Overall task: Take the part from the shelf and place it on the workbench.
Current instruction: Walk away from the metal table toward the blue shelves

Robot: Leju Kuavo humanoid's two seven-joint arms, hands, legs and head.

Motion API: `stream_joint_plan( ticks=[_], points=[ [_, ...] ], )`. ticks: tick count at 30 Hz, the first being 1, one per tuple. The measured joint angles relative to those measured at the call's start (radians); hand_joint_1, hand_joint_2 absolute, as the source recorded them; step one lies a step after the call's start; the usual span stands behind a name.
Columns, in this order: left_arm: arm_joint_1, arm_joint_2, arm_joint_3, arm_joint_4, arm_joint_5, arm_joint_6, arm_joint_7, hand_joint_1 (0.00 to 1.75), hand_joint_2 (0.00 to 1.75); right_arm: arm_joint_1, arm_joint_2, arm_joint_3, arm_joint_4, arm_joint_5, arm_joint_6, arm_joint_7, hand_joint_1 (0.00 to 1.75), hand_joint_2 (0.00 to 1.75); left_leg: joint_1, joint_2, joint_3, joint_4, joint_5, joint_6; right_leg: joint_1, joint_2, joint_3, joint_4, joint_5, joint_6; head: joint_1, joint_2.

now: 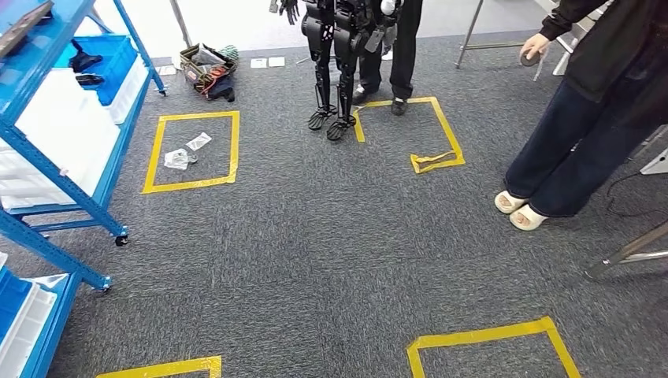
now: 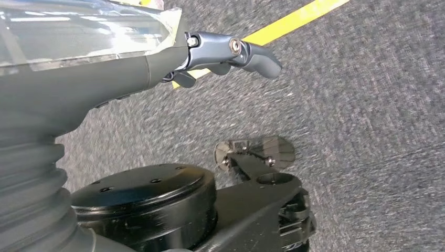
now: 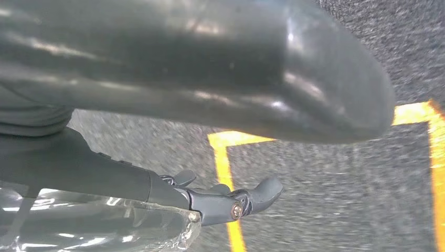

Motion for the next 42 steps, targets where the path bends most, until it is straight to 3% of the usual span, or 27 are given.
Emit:
stream_joint_plan(
  ticks=[1, 3, 4, 5, 7, 9, 10, 11, 12, 14, 16, 18, 19, 21, 23, 25, 26, 27, 29, 31, 33, 34, 36, 38, 40, 41, 42],
  points=[
    [0.0, 0.0, 0.0, 0.0, 0.0, 0.0, 0.0, 0.0, 1.75, 0.0, 0.001, 0.0, 0.0, 0.0, 0.0, -0.001, 0.0, 0.0, 0.0, -0.01, -0.004, 0.0, 0.002, -0.006, 0.001, 0.006, 0.004, -0.012, 0.003, -0.009, 0.0, 0.0],
    [0.003, 0.0, 0.0, 0.001, 0.001, -0.002, 0.0, 0.0, 1.75, -0.001, 0.001, 0.0, 0.0, 0.0, 0.0, -0.005, 0.0, 0.0, 0.003, -0.026, -0.01, -0.002, 0.006, -0.017, 0.004, -0.017, 0.009, -0.013, 0.008, -0.028, -0.002, 0.0],
    [0.006, 0.001, 0.0, 0.002, 0.001, -0.005, 0.0, 0.0, 1.75, -0.002, 0.0, 0.0, 0.0, 0.0, 0.0, -0.007, 0.0, 0.0, 0.005, -0.016, -0.014, 0.004, 0.002, -0.022, 0.004, -0.027, 0.01, -0.015, 0.011, -0.036, -0.002, 0.0],
    [0.007, 0.002, 0.0, 0.003, 0.001, -0.009, 0.0, 0.0, 1.75, -0.002, -0.001, -0.001, 0.0, 0.0, 0.0, -0.009, 0.0, 0.0, 0.005, 0.006, -0.026, 0.025, -0.012, -0.026, 0.003, -0.04, 0.011, -0.016, 0.013, -0.044, -0.006, 0.0],
    [0.007, 0.003, 0.0, 0.003, 0.0, -0.019, 0.002, 0.0, 1.75, 0.0, -0.002, -0.001, 0.0, -0.001, 0.0, -0.012, 0.0, 0.0, 0.004, 0.071, -0.073, 0.126, -0.073, -0.031, 0.007, -0.066, 0.009, -0.017, 0.014, -0.056, -0.013, 0.0],
    [0.005, 0.004, 0.0, 0.003, -0.001, -0.024, 0.003, 0.0, 1.75, 0.005, -0.002, -0.001, 0.0, -0.002, 0.0, -0.015, 0.0, 0.0, 0.005, 0.101, -0.132, 0.253, -0.128, -0.035, 0.013, -0.099, 0.007, -0.017, 0.012, -0.062, -0.016, 0.0],
    [0.006, 0.004, 0.0, 0.003, -0.001, -0.025, 0.004, 0.0, 1.75, 0.006, -0.003, -0.001, 0.0, -0.003, -0.001, -0.016, 0.0, 0.0, 0.006, 0.106, -0.145, 0.284, -0.133, -0.035, 0.015, -0.114, 0.007, -0.017, 0.011, -0.064, -0.016, 0.0],
    [0.007, 0.005, -0.001, 0.003, -0.002, -0.025, 0.004, 0.0, 1.75, 0.006, -0.003, -0.001, 0.0, -0.004, -0.001, -0.019, 0.0, 0.0, 0.006, 0.11, -0.137, 0.274, -0.12, -0.035, 0.017, -0.128, 0.007, -0.017, 0.01, -0.065, -0.016, 0.0],
    [0.008, 0.006, -0.001, 0.003, -0.002, -0.026, 0.005, 0.0, 1.75, 0.004, -0.004, -0.001, 0.0, -0.004, -0.001, -0.021, 0.0, 0.0, 0.006, 0.118, -0.11, 0.227, -0.093, -0.033, 0.017, -0.141, 0.009, -0.017, 0.009, -0.066, -0.016, 0.0],
    [0.007, 0.008, -0.001, 0.003, -0.003, -0.026, 0.005, 0.0, 1.75, 0.002, -0.004, -0.001, 0.0, -0.004, -0.001, -0.029, 0.0, 0.0, 0.002, 0.166, -0.031, 0.089, -0.041, -0.026, 0.023, -0.162, 0.014, -0.016, 0.005, -0.063, -0.016, 0.0],
    [0.004, 0.01, -0.001, 0.003, -0.004, -0.026, 0.005, 0.0, 1.75, 0.001, -0.005, -0.001, 0.0, -0.004, -0.001, -0.036, 0.0, 0.0, -0.006, 0.198, 0.006, 0.016, -0.025, -0.017, 0.03, -0.181, 0.018, -0.015, 0.001, -0.057, -0.014, 0.0],
    [0.004, 0.012, 0.0, 0.003, -0.004, -0.025, 0.004, 0.0, 1.75, -0.002, -0.006, -0.001, 0.0, -0.004, -0.001, -0.042, 0.0, 0.0, -0.012, 0.178, 0.004, 0.01, -0.024, -0.007, 0.031, -0.201, 0.023, -0.018, -0.003, -0.048, -0.012, 0.0],
    [0.005, 0.013, 0.0, 0.003, -0.004, -0.023, 0.004, 0.0, 1.75, -0.004, -0.008, -0.001, -0.001, -0.004, -0.001, -0.045, 0.0, 0.0, -0.011, 0.166, 0.005, 0.005, -0.021, -0.001, 0.03, -0.194, 0.023, -0.014, -0.006, -0.043, -0.012, 0.0],
    [0.006, 0.014, 0.0, 0.003, -0.003, -0.017, 0.0, 0.0, 1.75, -0.006, -0.01, -0.001, -0.002, -0.003, 0.0, -0.05, 0.0, 0.0, -0.005, 0.141, 0.011, -0.006, -0.012, 0.011, 0.027, -0.14, 0.002, 0.035, -0.036, -0.04, -0.01, 0.0],
    [0.004, 0.012, 0.0, 0.003, -0.002, -0.009, -0.004, 0.0, 1.75, -0.004, -0.014, -0.002, -0.002, -0.003, 0.003, -0.053, 0.0, 0.0, -0.001, 0.113, 0.01, -0.009, -0.006, 0.019, 0.024, -0.084, -0.057, 0.159, -0.09, -0.046, -0.008, 0.0],
    [0.005, 0.009, 0.0, 0.003, -0.002, -0.006, -0.006, 0.0, 1.75, -0.001, -0.02, -0.002, -0.001, -0.003, 0.01, -0.056, 0.0, 0.0, 0.0, 0.081, 0.008, -0.008, -0.005, 0.021, 0.022, -0.073, -0.108, 0.257, -0.117, -0.043, -0.007, 0.0],
    [0.007, 0.007, 0.0, 0.003, -0.002, -0.005, -0.007, 0.0, 1.75, -0.001, -0.022, -0.002, -0.001, -0.004, 0.015, -0.059, 0.0, 0.0, 0.001, 0.066, 0.008, -0.008, -0.004, 0.02, 0.02, -0.072, -0.111, 0.256, -0.107, -0.035, -0.007, 0.0],
    [0.008, 0.006, 0.0, 0.003, -0.002, -0.004, -0.008, 0.0, 1.75, -0.001, -0.025, -0.002, -0.002, -0.005, 0.02, -0.062, 0.0, 0.0, 0.004, 0.051, 0.009, -0.007, -0.003, 0.018, 0.017, -0.069, -0.095, 0.214, -0.082, -0.023, -0.007, 0.0],
    [0.009, 0.006, 0.0, 0.003, -0.002, -0.004, -0.01, 0.0, 1.75, -0.004, -0.029, -0.002, -0.002, -0.005, 0.032, -0.068, 0.0, 0.0, 0.006, 0.023, 0.008, -0.002, -0.004, 0.008, 0.007, -0.035, -0.037, 0.077, -0.021, -0.002, -0.006, 0.0],
    [0.009, 0.006, 0.0, 0.003, -0.002, -0.004, -0.011, 0.0, 1.75, -0.008, -0.032, -0.002, -0.002, -0.004, 0.044, -0.075, 0.0, 0.0, 0.004, 0.002, 0.002, 0.002, -0.004, -0.005, 0.002, -0.009, -0.004, -0.003, 0.009, -0.006, -0.003, 0.0],
    [0.011, 0.007, 0.0, 0.003, -0.002, -0.005, -0.012, 0.0, 1.75, -0.013, -0.034, -0.002, -0.003, -0.004, 0.054, -0.083, 0.0, 0.0, 0.005, -0.015, -0.004, -0.001, 0.002, -0.018, 0.005, -0.021, -0.001, -0.009, 0.014, -0.026, -0.003, 0.0],
    [0.013, 0.008, 0.0, 0.003, -0.002, -0.005, -0.013, 0.0, 1.75, -0.015, -0.034, -0.002, -0.004, -0.003, 0.058, -0.086, 0.0, 0.0, 0.006, -0.01, -0.007, 0.0, 0.002, -0.024, 0.005, -0.031, 0.001, -0.01, 0.017, -0.032, -0.003, 0.0],
    [0.014, 0.008, 0.0, 0.003, -0.001, -0.006, -0.013, 0.0, 1.75, -0.015, -0.035, -0.002, -0.005, -0.002, 0.062, -0.089, 0.0, 0.0, 0.006, 0.038, -0.027, 0.043, -0.027, -0.031, 0.003, -0.054, 0.002, -0.012, 0.02, -0.047, -0.009, 0.0],
    [0.01, 0.008, 0.0, 0.003, -0.001, -0.006, -0.013, 0.0, 1.75, -0.012, -0.037, -0.002, -0.005, -0.001, 0.063, -0.09, 0.0, 0.0, 0.005, 0.093, -0.081, 0.16, -0.092, -0.036, 0.008, -0.08, 0.001, -0.012, 0.018, -0.059, -0.016, 0.0],
    [0.011, 0.008, 0.0, 0.003, -0.001, -0.006, -0.013, 0.0, 1.75, -0.01, -0.039, -0.002, -0.005, -0.001, 0.065, -0.09, 0.0, 0.0, 0.007, 0.106, -0.134, 0.273, -0.134, -0.038, 0.014, -0.11, 0.0, -0.012, 0.016, -0.063, -0.017, 0.0],
    [0.012, 0.008, 0.0, 0.003, 0.0, -0.007, -0.013, 0.0, 1.75, -0.011, -0.039, -0.002, -0.005, -0.001, 0.068, -0.09, 0.0, 0.0, 0.007, 0.108, -0.137, 0.283, -0.129, -0.037, 0.016, -0.123, 0.0, -0.012, 0.015, -0.064, -0.017, 0.0],
    [0.013, 0.008, 0.0, 0.003, 0.0, -0.007, -0.014, 0.0, 1.75, -0.012, -0.039, -0.002, -0.005, -0.001, 0.072, -0.091, 0.0, 0.0, 0.007, 0.113, -0.12, 0.254, -0.107, -0.035, 0.017, -0.135, 0.001, -0.012, 0.014, -0.065, -0.017, 0.0]
  ],
)
